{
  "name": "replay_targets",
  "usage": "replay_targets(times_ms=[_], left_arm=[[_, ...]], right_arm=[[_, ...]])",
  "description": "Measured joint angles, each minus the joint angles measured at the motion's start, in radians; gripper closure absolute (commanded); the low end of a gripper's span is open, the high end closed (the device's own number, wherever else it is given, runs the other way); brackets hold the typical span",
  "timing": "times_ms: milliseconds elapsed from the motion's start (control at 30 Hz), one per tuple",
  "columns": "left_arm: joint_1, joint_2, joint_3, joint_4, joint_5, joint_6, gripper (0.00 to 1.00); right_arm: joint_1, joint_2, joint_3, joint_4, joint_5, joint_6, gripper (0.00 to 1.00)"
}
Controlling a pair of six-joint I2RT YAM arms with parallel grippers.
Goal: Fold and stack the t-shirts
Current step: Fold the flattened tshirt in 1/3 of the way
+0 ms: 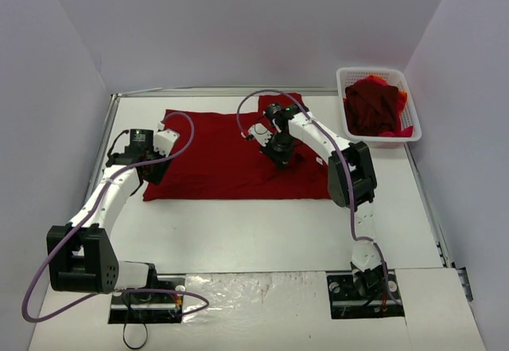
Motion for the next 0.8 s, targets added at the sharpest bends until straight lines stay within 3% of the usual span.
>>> replay_targets(times_ms=[800], left_arm=[[0.0,0.014,-0.013,0.007,0.001,0.0,0.55]], right_arm=[[0.043,0.095,0.139,0.032,0.051,0.011,0.97]])
